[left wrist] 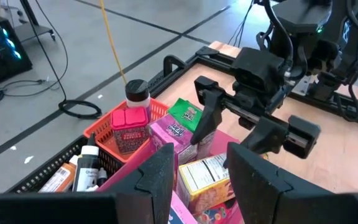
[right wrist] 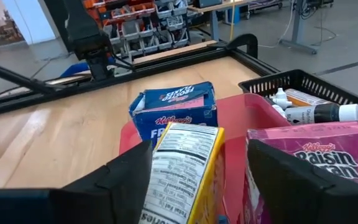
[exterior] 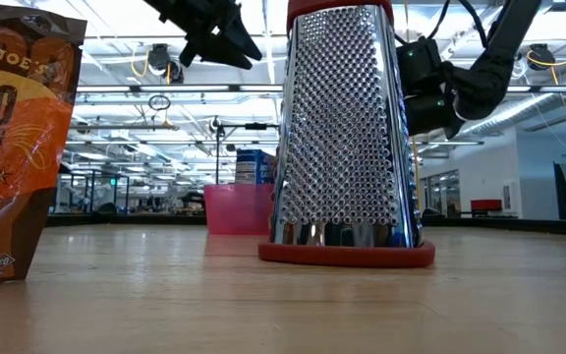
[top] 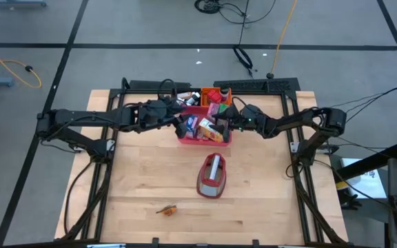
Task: Pick & Place Kitchen Items
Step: Put the orange seasoning pack into orange basket
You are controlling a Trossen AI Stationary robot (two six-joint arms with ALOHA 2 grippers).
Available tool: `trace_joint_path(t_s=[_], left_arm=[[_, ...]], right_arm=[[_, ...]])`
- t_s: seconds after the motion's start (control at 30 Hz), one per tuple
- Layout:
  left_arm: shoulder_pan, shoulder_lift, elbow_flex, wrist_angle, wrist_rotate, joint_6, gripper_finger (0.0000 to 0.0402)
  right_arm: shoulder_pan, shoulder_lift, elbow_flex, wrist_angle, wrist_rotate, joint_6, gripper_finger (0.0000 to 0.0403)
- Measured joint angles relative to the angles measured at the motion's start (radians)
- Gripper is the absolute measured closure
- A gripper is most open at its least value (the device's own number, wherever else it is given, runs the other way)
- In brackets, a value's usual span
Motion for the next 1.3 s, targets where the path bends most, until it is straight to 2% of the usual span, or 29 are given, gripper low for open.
trace_joint_path(t_s=[0.33,0.63,0.93,1.3], left_arm=[[-0.002,0.000,0.000,0.009,0.008,-0.010,0.0252],[-0.060,0.000,0.000,-0.193,0.204,-0.065,0.0252],[-0.288,0.000,0.000,-0.326,0.211,-0.148,0.0252],[-0.614,0.000,0.000,-0.358,0.194,-0.417,0.0252]], right_arm=[[0.006,-0.156,-0.003,-0.106,0.000,-0.024,0.0140],[0.057,-0.303,-0.003,-0.273,-0.003,-0.062,0.0140],[0.111,-0.406,-0.011,-0.330,-0.001,-0.092,0.0140],[0.119,-0.424,-0.047,-0.330,-0.001,-0.066,0.0140]])
